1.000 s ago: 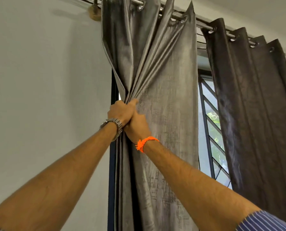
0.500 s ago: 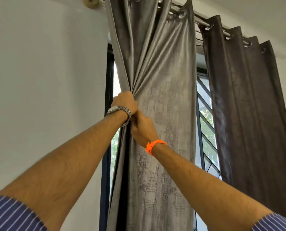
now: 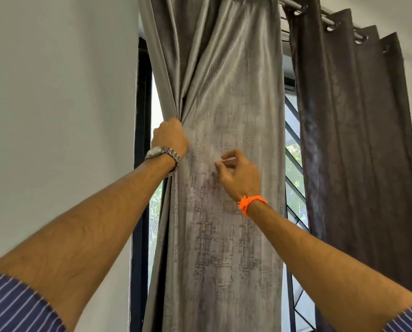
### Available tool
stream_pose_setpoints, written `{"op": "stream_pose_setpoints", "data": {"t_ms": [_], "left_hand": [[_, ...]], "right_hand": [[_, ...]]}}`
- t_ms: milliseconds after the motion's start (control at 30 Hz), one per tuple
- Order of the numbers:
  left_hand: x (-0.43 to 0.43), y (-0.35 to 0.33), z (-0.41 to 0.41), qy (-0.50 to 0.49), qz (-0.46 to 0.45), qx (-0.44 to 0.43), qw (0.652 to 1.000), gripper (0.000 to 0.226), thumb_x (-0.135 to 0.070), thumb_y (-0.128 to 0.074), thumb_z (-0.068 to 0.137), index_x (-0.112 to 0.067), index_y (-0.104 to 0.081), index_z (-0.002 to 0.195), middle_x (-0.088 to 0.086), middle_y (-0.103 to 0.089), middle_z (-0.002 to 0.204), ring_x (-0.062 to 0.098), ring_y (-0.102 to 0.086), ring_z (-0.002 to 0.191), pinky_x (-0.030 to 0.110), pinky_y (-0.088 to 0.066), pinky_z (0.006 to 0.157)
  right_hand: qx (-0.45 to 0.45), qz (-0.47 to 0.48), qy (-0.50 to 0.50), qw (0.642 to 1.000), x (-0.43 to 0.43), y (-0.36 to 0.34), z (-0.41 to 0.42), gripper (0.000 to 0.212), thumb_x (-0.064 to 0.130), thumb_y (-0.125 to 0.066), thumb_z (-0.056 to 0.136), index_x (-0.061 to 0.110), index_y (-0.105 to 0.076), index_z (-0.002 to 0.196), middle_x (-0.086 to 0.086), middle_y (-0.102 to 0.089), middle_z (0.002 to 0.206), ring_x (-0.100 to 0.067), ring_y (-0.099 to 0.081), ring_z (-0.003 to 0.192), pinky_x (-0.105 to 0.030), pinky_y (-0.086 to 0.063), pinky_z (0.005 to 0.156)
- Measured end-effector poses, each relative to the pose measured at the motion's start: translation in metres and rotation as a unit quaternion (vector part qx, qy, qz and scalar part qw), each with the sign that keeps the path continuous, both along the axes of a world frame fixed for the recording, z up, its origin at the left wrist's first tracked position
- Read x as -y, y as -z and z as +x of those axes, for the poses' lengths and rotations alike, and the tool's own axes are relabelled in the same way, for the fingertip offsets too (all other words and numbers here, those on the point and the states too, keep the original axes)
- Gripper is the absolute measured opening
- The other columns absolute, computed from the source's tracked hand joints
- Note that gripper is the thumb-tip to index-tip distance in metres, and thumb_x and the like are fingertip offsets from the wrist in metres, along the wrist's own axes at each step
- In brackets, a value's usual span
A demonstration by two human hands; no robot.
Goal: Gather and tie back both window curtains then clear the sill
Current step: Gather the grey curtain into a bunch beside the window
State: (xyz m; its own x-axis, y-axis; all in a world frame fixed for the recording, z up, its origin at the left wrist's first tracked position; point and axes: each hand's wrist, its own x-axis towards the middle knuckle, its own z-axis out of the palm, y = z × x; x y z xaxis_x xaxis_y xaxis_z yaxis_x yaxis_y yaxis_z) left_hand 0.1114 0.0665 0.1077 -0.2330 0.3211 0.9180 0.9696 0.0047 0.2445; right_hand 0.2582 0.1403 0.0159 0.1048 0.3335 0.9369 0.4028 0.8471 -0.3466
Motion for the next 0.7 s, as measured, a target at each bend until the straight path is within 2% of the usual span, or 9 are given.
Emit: {"op": "stream_pose_setpoints", "data": {"t_ms": [67,133,200,267,367,467,567,700], "left_hand": [[-0.002,0.000,0.013,-0.016,-0.001,-0.025,1.000,0.021,-0.009,-0.046,0.097,0.004,-0.056,0.111,0.023,-0.062,0.109,0.039,-0.060,0.099,0.038,-0.042,0.068],[-0.004,-0.001,0.024,-0.024,0.006,-0.050,0.998,0.023,-0.005,-0.043,0.095,0.005,-0.055,0.111,0.024,-0.062,0.110,0.040,-0.061,0.099,0.041,-0.046,0.072],[-0.006,-0.003,0.034,-0.029,0.010,-0.064,0.997,0.024,-0.002,-0.042,0.095,0.006,-0.055,0.113,0.026,-0.061,0.112,0.041,-0.060,0.102,0.043,-0.048,0.077],[-0.011,-0.004,0.042,-0.035,0.010,-0.062,0.997,0.025,-0.002,-0.042,0.095,0.007,-0.054,0.115,0.027,-0.059,0.114,0.043,-0.058,0.105,0.045,-0.049,0.079],[-0.017,-0.008,0.049,-0.038,0.014,-0.052,0.998,0.024,-0.003,-0.047,0.093,0.006,-0.055,0.114,0.027,-0.060,0.112,0.045,-0.058,0.104,0.045,-0.049,0.075],[-0.022,-0.009,0.048,-0.040,0.012,-0.050,0.998,0.022,-0.005,-0.049,0.093,0.006,-0.055,0.111,0.026,-0.061,0.109,0.043,-0.059,0.100,0.042,-0.047,0.071],[-0.024,-0.005,0.044,-0.044,0.013,-0.051,0.998,0.021,-0.008,-0.051,0.094,0.005,-0.055,0.110,0.024,-0.062,0.106,0.039,-0.061,0.096,0.039,-0.046,0.068],[-0.025,0.001,0.037,-0.040,0.016,-0.048,0.998,0.021,-0.009,-0.052,0.094,0.004,-0.055,0.110,0.023,-0.062,0.105,0.038,-0.061,0.093,0.036,-0.044,0.066]], "right_hand": [[-0.029,-0.001,0.047,0.999,-0.011,-0.001,0.012,0.026,0.037,-0.069,0.086,0.023,-0.058,0.105,0.004,-0.068,0.103,-0.013,-0.061,0.084,-0.036,-0.054,0.075],[-0.088,-0.018,0.060,0.994,-0.022,-0.003,0.026,0.042,0.037,-0.075,0.079,0.021,-0.055,0.112,-0.003,-0.060,0.114,-0.018,-0.056,0.100,-0.037,-0.049,0.085],[-0.137,-0.050,0.083,0.986,-0.033,-0.005,0.042,0.063,0.041,-0.081,0.071,0.017,-0.049,0.120,-0.006,-0.054,0.124,-0.029,-0.049,0.123,-0.050,-0.042,0.101],[-0.167,-0.112,0.100,0.975,-0.041,-0.007,0.061,0.085,0.047,-0.084,0.064,0.014,-0.042,0.130,-0.008,-0.048,0.136,-0.034,-0.036,0.137,-0.064,-0.030,0.108],[-0.194,-0.204,0.059,0.958,-0.059,-0.003,0.088,0.114,0.056,-0.087,0.056,0.012,-0.027,0.143,-0.011,-0.039,0.148,-0.038,-0.028,0.142,-0.069,-0.025,0.108],[-0.200,-0.266,-0.027,0.943,-0.075,0.003,0.101,0.142,0.064,-0.088,0.041,0.015,-0.011,0.149,-0.018,-0.035,0.150,-0.042,-0.040,0.134,-0.066,-0.030,0.108],[-0.189,-0.316,-0.062,0.927,-0.083,0.008,0.106,0.138,0.048,-0.090,0.058,0.008,0.002,0.153,-0.024,-0.033,0.152,-0.043,-0.039,0.136,-0.057,-0.031,0.113],[-0.189,-0.333,-0.095,0.919,-0.094,0.014,0.103,0.126,0.033,-0.091,0.063,0.004,-0.007,0.152,-0.025,-0.038,0.148,-0.042,-0.043,0.133,-0.051,-0.039,0.108]]}}
